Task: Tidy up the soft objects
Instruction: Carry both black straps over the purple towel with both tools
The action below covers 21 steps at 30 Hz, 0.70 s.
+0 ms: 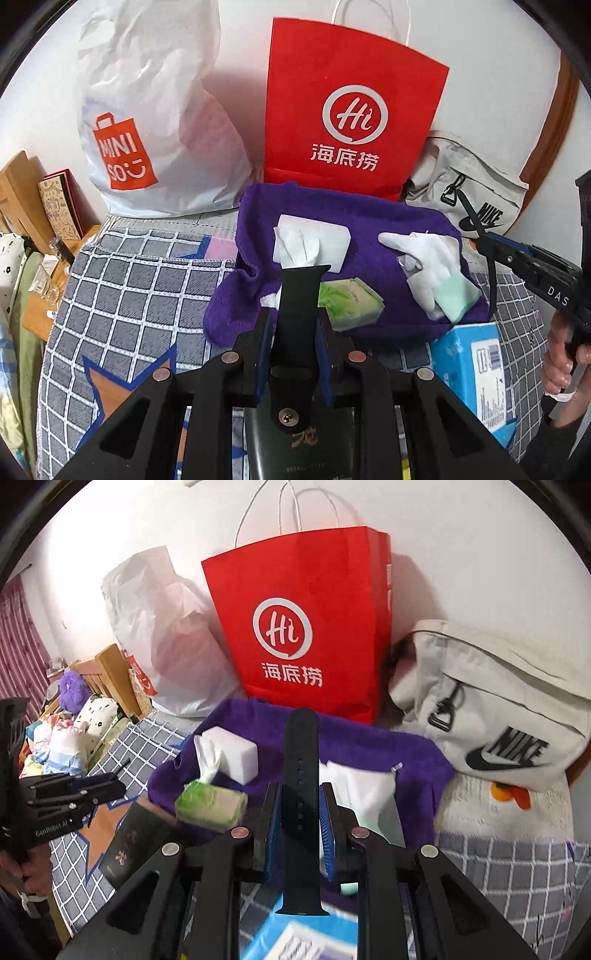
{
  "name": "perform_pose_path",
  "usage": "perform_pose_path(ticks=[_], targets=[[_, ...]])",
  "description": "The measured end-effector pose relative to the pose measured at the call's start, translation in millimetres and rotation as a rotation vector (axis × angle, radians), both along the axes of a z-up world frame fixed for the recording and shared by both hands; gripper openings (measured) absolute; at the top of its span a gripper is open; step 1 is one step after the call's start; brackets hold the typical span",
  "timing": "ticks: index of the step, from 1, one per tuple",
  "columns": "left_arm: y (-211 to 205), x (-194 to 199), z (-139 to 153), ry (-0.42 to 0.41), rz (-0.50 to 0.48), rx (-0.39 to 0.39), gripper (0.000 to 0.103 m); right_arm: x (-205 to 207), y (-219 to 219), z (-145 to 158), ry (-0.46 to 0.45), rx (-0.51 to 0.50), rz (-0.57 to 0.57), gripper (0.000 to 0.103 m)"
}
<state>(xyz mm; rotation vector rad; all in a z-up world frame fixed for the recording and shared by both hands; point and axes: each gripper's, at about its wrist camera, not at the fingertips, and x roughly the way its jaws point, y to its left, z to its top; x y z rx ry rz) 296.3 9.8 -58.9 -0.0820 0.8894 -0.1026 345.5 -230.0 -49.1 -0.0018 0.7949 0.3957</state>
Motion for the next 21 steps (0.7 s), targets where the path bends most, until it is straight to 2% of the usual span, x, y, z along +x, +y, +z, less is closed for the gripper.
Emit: perform_pose_path(ticks=[6,21], targets=[[-1,23,-7,0.020,-0.009,-0.023,0.022,22,6,-13,0.029,-0.010,0.017,0.020],[-6,66,-27,0.063,0.001,-0.035,0.022,44,-5,-49,0.112,-0.018,0.021,0.020]])
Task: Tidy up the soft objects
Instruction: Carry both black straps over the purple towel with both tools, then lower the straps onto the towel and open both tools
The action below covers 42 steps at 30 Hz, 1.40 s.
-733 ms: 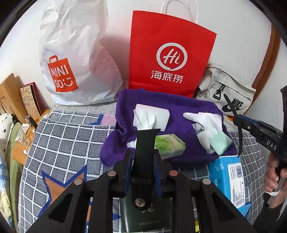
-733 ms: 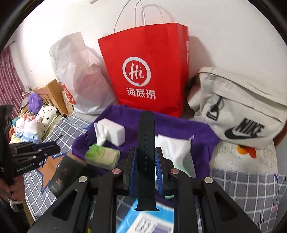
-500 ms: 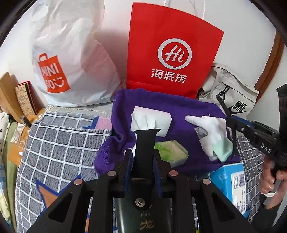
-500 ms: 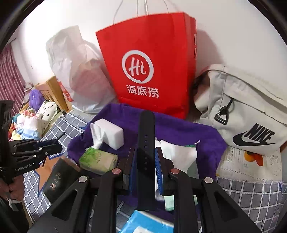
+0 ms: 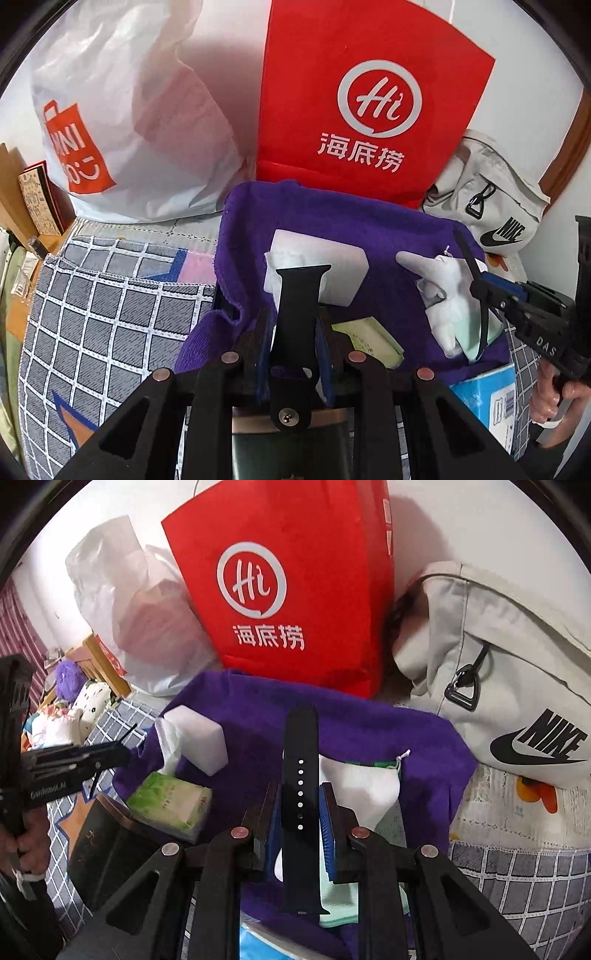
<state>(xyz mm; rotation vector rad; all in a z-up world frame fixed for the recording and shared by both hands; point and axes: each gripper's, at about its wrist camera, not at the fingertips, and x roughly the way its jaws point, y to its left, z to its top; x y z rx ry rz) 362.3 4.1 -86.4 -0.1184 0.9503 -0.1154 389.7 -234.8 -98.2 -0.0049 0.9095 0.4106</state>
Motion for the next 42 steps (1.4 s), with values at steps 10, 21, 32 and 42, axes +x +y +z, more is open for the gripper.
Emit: perform_pose_path(ticks=[10,21,32,42], targets=[[-3,25,-19,0.040,0.007,-0.025,0.022,13,-6,-22,0.068,0.002,-0.025,0.020],[-2,37,-30,0.074,-0.005,-0.029,0.022,21,-6,-32,0.098,-0.001,-0.042,0.021],[8,30,-20,0.079,0.007,-0.060,0.037,13,-8,-16,0.065,0.062,-0.023,0.060],[19,-19,20,-0.004,0.028,-0.036,0.043,-34,17,22,-0.014,-0.002,-0.003,0.061]])
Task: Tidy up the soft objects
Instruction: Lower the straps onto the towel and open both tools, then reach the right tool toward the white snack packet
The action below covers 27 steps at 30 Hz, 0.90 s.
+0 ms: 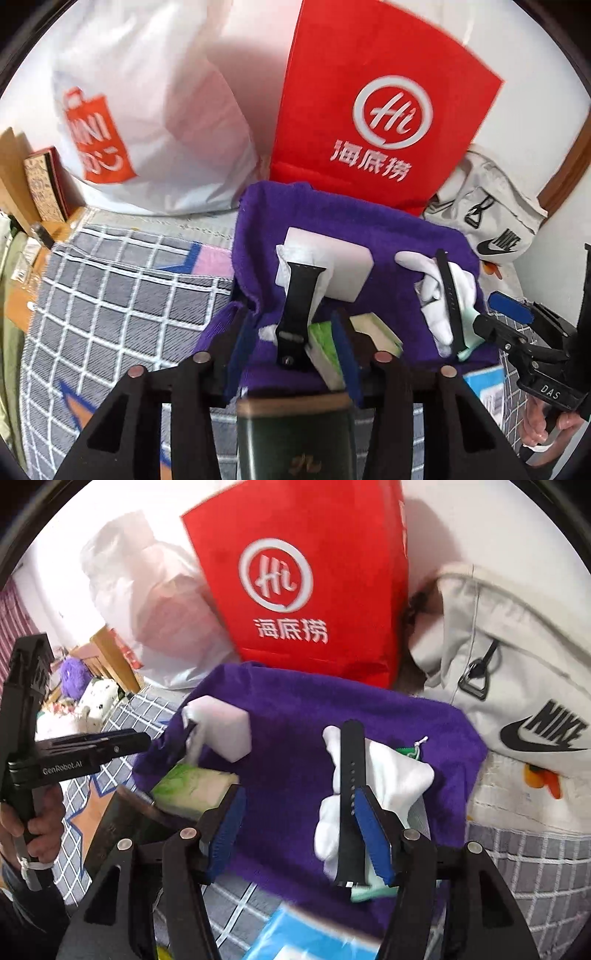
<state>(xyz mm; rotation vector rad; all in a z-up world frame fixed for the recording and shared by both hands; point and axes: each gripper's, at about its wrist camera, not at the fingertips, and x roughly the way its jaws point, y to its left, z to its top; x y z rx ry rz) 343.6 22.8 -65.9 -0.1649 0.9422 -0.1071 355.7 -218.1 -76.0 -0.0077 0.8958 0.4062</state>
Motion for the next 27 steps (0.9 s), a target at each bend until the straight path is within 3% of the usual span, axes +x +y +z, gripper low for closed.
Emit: perform_pose_path(ticks=[4,14,21,27], targets=[[1,-33,12,-0.034,0.001,0.008,0.043,-40,-4,16,-0.036,0.009,-0.033,0.061],[-9,-128,22,-0.068,-0.051,0.018,0.043,-144,-17,15,0.012,0.075,-0.053,0.062],[-3,-179,10,-0.069,-0.054,0.021,0.051,-207,-14,3,0.015,0.083,-0.058,0.062],[0,-201,-10,-0.043,-0.050,0.024,0.052,-236,-9,-23,0.055,0.075,-0.059,0.062]])
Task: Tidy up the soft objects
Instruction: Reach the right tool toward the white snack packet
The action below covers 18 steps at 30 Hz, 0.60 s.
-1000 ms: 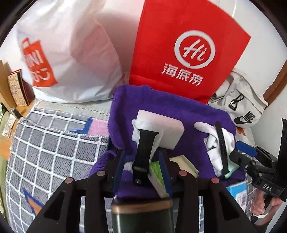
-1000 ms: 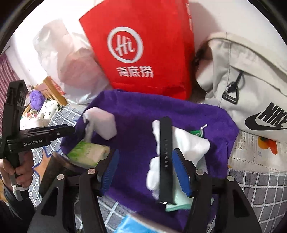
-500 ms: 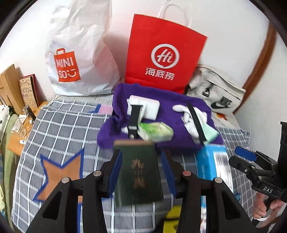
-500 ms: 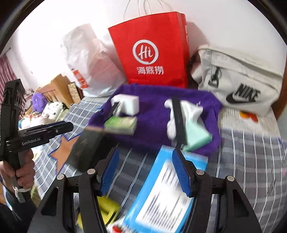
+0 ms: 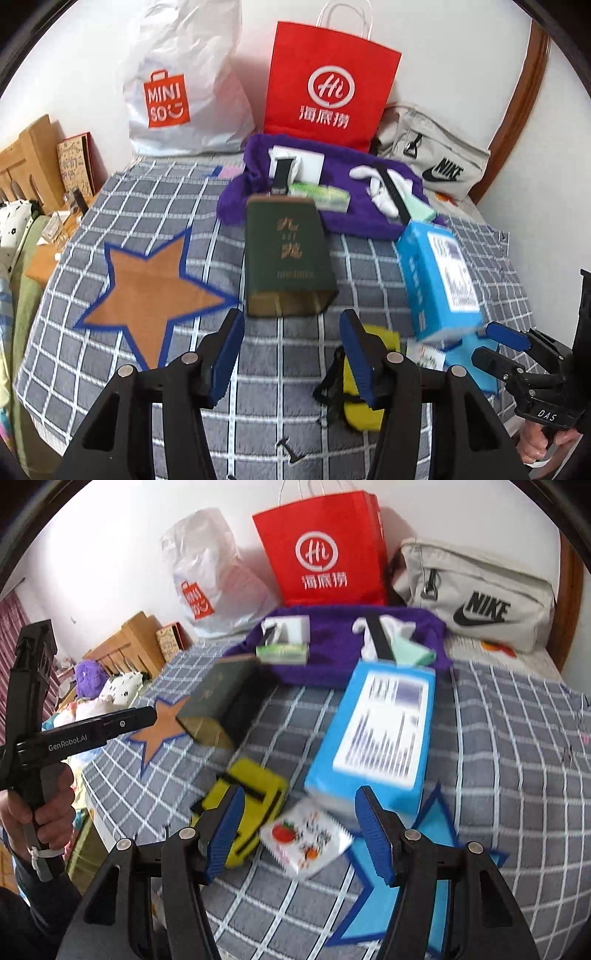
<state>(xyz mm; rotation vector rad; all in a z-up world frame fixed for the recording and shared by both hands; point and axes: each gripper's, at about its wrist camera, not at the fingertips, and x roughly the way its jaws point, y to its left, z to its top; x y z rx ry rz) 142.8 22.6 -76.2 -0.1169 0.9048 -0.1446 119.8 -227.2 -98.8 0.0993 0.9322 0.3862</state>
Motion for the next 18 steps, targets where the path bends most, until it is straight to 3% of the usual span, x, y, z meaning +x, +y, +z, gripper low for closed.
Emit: perform_pose_path(ticks=[5,7,11,18], targets=[[8,-9,-20,0.040,0.011,-0.023,0.052,-9,5,-24,0.025,-0.018,0.009,0.063],[10,-11,-26,0.047,0.009,-0.028,0.052,-10,6,-32,0.029,-0.030,0.013,0.071],[11,-11,-32,0.058,0.006,-0.042,0.052,-11,14,-39,0.025,-0.053,0.034,0.073],[10,-11,-41,0.073,-0.016,-0.044,0.052,-10,32,-56,-0.003,-0.165,0.091,0.078]])
